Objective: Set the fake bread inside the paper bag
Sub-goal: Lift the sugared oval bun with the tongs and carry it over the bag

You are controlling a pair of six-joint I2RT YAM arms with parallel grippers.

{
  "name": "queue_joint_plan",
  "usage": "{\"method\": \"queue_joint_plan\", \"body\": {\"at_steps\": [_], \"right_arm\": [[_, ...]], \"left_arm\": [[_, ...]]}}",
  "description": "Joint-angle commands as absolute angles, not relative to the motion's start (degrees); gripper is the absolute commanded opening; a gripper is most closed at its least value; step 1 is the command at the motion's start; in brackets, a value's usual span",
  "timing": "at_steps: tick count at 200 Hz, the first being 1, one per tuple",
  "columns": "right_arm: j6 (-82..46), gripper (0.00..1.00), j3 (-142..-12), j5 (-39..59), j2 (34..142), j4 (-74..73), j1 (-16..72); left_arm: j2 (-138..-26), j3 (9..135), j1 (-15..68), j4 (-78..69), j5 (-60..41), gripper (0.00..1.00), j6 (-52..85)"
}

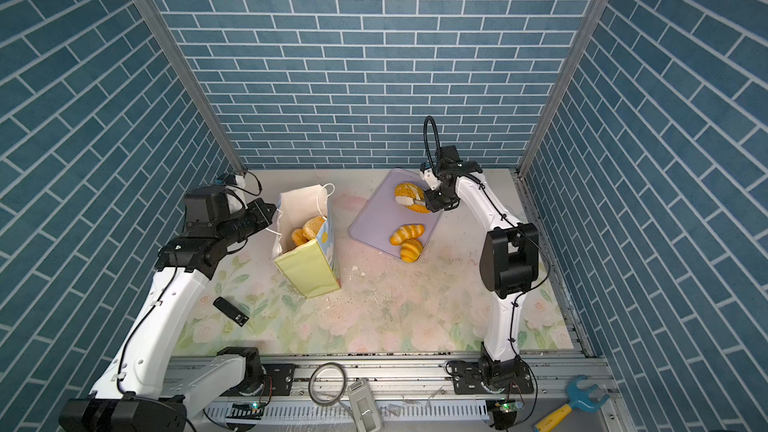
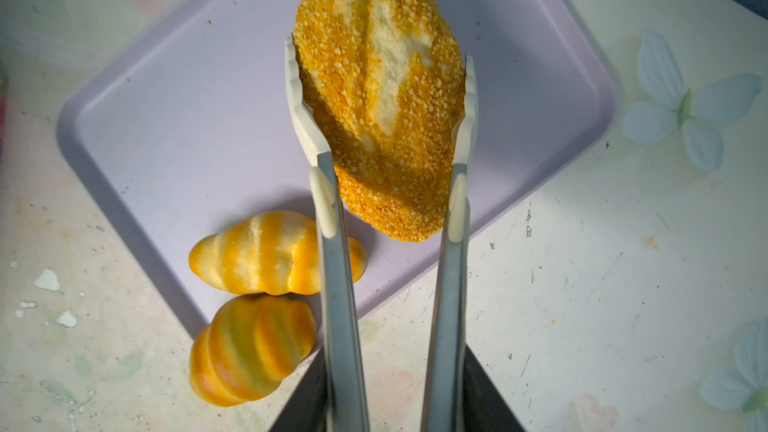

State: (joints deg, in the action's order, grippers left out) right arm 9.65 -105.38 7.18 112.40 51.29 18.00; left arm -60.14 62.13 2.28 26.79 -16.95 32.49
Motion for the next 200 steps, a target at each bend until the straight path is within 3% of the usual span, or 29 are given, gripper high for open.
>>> {"method": "queue_joint_plan", "body": {"at_steps": [1,64,144,180,200], "right_arm": [[4.35,0.3,-105.25,9.92,107.06,48.05,18.18],[0.02,0.29,-105.56,10.95,103.17,49.56,19.38],[-2.87,0.28,-111.3,10.17,98.28,53.12,23.48],[-3.54,0.28,-113.99,6.89,96.16,54.45,27.22],[-4.08,0.27,-114.13,6.07,94.83,53.9,29.17]], "left_arm": [[-60.55,59.86,2.73,22.27,-16.88,0.04,36.12],[-57.82,50.81,6.7,9.05,-7.47,0.01,52.59],[-56.36,51.02,9.58,8.88,-4.92,0.01,52.37],[-56.32,55.07,9.64,15.58,-5.12,0.09,46.51],[-56.75,57.14,9.58,19.88,-5.14,0.21,42.39]]}}
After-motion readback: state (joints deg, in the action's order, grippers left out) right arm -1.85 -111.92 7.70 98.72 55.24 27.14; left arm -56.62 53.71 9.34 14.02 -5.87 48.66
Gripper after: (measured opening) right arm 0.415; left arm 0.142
